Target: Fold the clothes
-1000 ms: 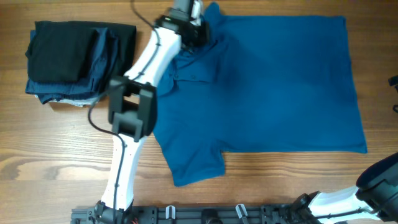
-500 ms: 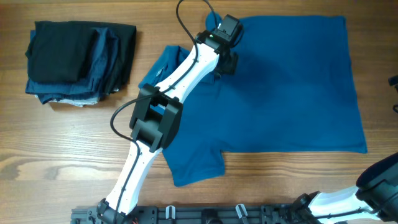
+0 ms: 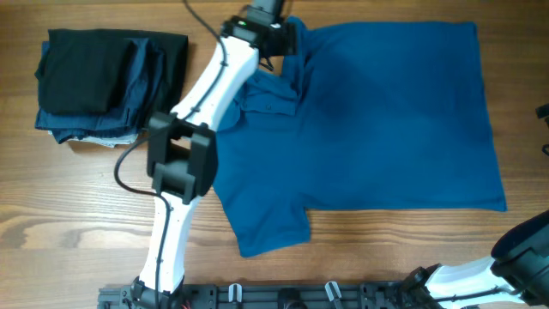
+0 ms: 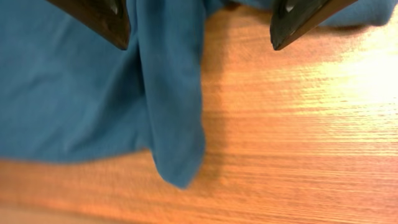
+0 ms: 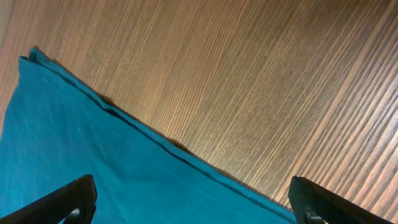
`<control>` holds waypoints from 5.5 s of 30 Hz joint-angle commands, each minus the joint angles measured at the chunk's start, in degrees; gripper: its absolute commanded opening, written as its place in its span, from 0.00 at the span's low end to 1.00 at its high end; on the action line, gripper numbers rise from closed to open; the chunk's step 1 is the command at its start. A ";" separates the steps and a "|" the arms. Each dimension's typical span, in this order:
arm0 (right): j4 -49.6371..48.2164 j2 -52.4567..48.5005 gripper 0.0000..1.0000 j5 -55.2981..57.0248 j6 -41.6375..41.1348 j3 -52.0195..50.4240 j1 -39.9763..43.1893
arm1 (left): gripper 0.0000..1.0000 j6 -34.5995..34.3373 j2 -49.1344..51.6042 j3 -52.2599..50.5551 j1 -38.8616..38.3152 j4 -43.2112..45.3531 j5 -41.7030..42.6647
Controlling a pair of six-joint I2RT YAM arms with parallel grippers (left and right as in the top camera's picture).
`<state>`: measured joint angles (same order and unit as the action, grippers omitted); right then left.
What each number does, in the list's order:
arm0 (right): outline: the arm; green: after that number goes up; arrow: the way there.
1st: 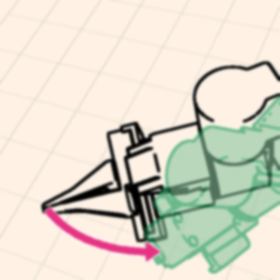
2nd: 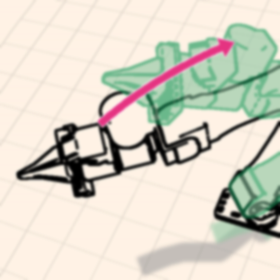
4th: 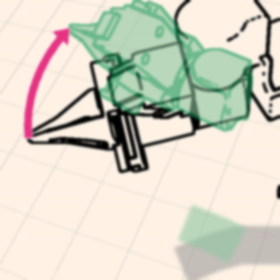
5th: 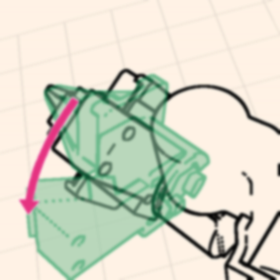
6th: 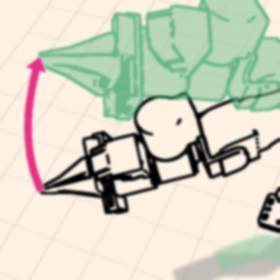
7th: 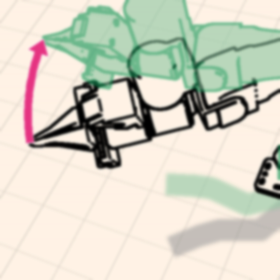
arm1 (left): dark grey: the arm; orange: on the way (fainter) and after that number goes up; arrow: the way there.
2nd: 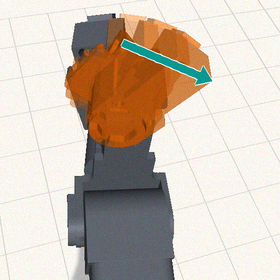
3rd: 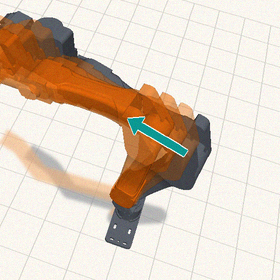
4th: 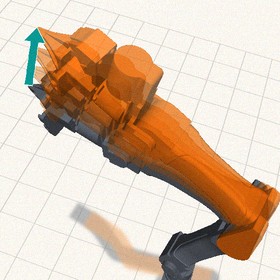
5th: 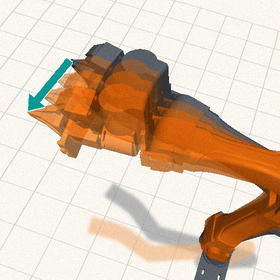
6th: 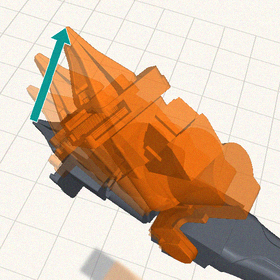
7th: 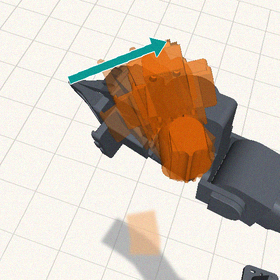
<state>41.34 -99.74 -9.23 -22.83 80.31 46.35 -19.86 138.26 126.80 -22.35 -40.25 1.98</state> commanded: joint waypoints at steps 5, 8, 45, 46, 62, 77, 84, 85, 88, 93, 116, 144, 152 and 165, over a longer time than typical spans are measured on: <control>0.00 0.61 1.00 -0.70 0.15 0.68 0.39 | 0.55 -4.09 7.04 0.72 3.78 3.41 17.11; 0.00 0.61 1.00 -0.72 0.17 0.68 0.39 | 0.55 -4.92 8.72 0.72 3.76 5.22 19.26; 0.00 0.61 1.00 -0.72 0.15 0.68 0.39 | 0.09 -5.75 10.58 0.83 3.30 11.82 20.41; 0.00 0.61 1.00 -0.72 0.17 0.68 0.39 | 0.07 -5.62 10.10 0.83 3.32 11.87 19.98; 0.00 0.61 1.00 -0.70 0.17 0.68 0.39 | 0.04 -2.84 4.85 0.83 0.15 12.87 18.71; 0.00 0.61 1.00 -0.70 0.17 0.68 0.39 | 0.19 13.60 4.96 0.81 -14.64 6.32 0.70; 0.00 0.61 1.00 -0.70 0.17 0.68 0.39 | 0.47 20.68 4.79 0.83 -18.23 6.27 -18.16; 0.00 0.61 1.00 -0.70 0.15 0.68 0.39 | 0.48 20.26 4.66 0.83 -18.27 6.10 -21.64; 0.00 0.61 1.00 -0.70 0.15 0.68 0.39 | 0.53 14.93 3.74 0.83 -17.22 4.09 -25.14; 0.00 0.61 1.00 -0.70 0.17 0.68 0.39 | 0.53 6.29 1.99 0.83 -12.74 0.87 -14.05; 0.00 0.61 1.00 -0.70 0.15 0.68 0.39 | 0.46 -3.78 7.78 0.81 0.33 9.57 16.94; 0.00 0.61 1.00 -0.70 0.17 0.68 0.39 | 0.45 -3.54 10.60 0.76 -2.21 11.56 16.11; 0.00 0.61 1.00 -0.72 0.15 0.68 0.39 | 0.37 -3.52 10.60 0.76 -2.19 12.00 16.00; 0.00 0.61 1.00 -0.70 0.15 0.68 0.39 | 0.06 -3.10 10.14 0.76 -0.98 13.68 16.00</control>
<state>41.34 -99.74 -9.23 -22.83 80.31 46.35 -23.09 147.57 127.04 -24.14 -26.87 17.91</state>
